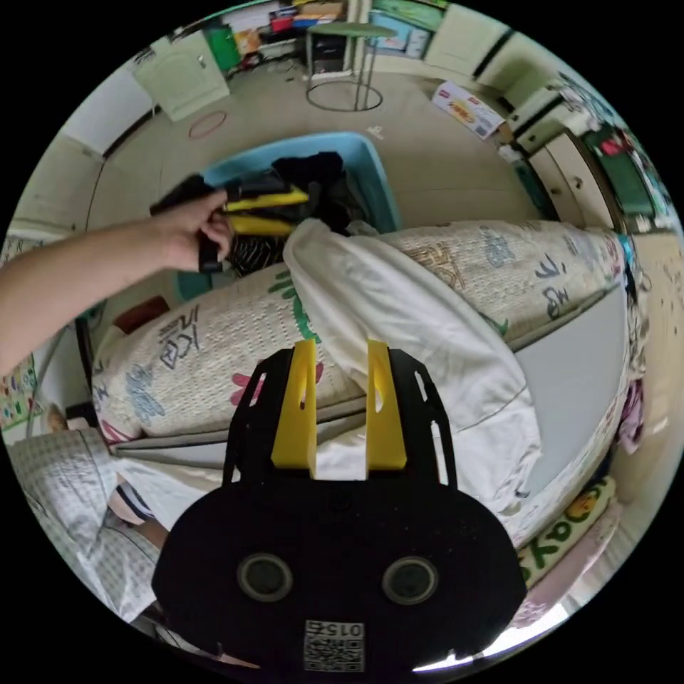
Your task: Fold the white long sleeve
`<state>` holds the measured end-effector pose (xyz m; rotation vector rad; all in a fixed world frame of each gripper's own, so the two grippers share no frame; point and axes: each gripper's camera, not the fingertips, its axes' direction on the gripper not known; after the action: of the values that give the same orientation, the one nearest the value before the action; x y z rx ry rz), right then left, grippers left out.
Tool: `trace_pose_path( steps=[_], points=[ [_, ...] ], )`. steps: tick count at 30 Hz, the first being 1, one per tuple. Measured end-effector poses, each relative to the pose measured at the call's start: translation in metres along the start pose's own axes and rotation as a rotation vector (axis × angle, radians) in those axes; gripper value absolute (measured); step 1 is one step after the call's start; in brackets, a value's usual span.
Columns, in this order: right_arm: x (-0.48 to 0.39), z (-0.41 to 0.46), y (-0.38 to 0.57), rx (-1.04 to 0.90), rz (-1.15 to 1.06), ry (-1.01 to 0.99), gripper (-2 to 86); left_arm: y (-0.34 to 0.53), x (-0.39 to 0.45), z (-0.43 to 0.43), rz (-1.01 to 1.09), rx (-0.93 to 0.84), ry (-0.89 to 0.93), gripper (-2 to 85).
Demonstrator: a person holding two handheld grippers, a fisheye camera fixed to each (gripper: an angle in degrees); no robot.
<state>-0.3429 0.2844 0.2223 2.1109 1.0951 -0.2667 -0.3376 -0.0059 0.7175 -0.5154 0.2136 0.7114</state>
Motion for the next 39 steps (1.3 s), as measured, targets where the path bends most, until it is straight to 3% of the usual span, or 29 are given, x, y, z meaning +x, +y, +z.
trace_pose_path(
  steps=[2,7,9,14,23,29,32,36,39],
  points=[
    [-0.021,0.038,-0.010,-0.102,-0.044,0.096,4.9,-0.011,0.011,-0.010,0.054,0.023,0.024,13.2],
    [-0.045,0.040,0.001,-0.002,0.008,-0.009,0.6,-0.021,-0.002,-0.028,-0.009,-0.087,-0.209,14.2],
    [-0.049,0.026,0.017,0.067,0.033,-0.081,0.1,-0.020,-0.031,-0.031,-0.134,-0.111,-0.126,15.8],
    [-0.079,0.045,0.027,0.009,-0.033,-0.061,-0.3,-0.035,-0.058,-0.018,-0.271,-0.083,-0.074,17.6],
    [-0.088,0.063,-0.001,-0.047,0.023,-0.084,-0.1,-0.079,-0.030,0.018,-0.135,-0.270,-0.181,7.2],
    [-0.068,0.032,-0.013,-0.020,0.084,-0.116,0.0,-0.080,-0.025,0.026,-0.205,-0.322,-0.126,15.8],
    [-0.055,0.010,-0.021,-0.016,0.108,-0.123,0.0,-0.073,-0.020,0.037,-0.177,-0.349,-0.197,10.5],
    [-0.032,-0.029,-0.032,-0.030,0.114,-0.110,0.1,-0.048,-0.016,0.018,-0.165,-0.159,-0.202,1.8],
    [-0.008,-0.068,-0.039,-0.020,0.124,-0.108,0.5,-0.032,-0.008,-0.009,-0.088,-0.068,-0.174,0.1]
  ],
)
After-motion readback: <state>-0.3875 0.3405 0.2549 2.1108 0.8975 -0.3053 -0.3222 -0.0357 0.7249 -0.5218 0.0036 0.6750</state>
